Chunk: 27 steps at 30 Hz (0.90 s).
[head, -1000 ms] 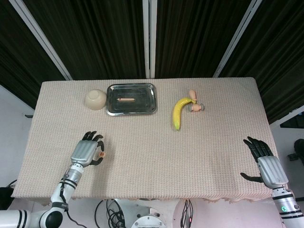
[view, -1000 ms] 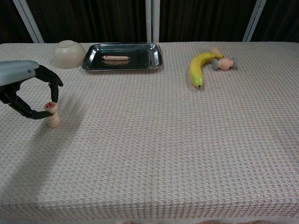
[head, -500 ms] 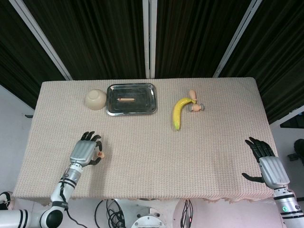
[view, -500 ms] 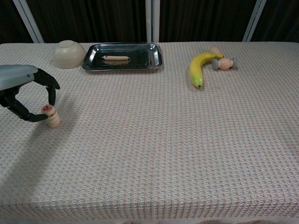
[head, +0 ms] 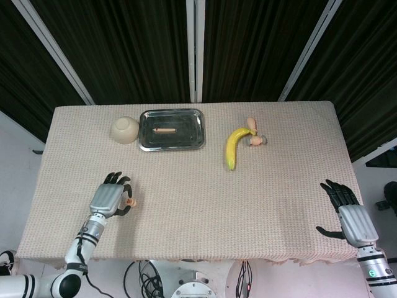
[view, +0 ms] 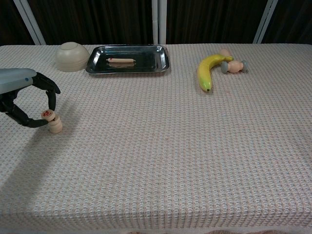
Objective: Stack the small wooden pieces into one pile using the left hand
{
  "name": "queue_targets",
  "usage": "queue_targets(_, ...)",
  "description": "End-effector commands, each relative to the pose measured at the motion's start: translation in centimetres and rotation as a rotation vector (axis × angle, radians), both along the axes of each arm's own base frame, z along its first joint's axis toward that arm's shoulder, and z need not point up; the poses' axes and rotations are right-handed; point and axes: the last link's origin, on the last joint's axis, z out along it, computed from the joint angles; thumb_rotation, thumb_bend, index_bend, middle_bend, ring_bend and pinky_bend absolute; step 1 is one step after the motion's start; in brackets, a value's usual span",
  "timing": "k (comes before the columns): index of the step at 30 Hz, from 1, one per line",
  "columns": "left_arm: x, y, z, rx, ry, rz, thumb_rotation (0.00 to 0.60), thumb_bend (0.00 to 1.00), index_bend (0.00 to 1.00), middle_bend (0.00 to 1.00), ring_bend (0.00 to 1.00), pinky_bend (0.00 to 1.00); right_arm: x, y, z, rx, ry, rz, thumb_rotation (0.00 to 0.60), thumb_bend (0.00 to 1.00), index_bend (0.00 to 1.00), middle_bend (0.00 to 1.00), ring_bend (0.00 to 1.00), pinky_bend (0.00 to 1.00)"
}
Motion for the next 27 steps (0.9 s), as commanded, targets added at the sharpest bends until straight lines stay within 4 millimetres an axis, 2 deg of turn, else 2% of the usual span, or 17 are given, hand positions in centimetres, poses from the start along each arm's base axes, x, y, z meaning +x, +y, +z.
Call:
queue_targets(1, 0.04, -0.03, -0.01, -0.002, -0.001, -0.002, 0.600, 0.30, 0.50, 0.17, 0.00, 0.00, -0.03, 0.00, 0.00, -0.001, 0.000, -0.002, 0.600, 0.00, 0.00, 0.00, 0.00, 0.00)
queue_targets(27, -0.24, -0.06, -0.20, -0.017, -0.001, 0.005, 0.600, 0.30, 0.45, 0.16, 0.00, 0.00, -0.10, 0.03, -0.03, -0.003, 0.001, -0.006, 0.600, 0.00, 0.00, 0.00, 0.00, 0.00)
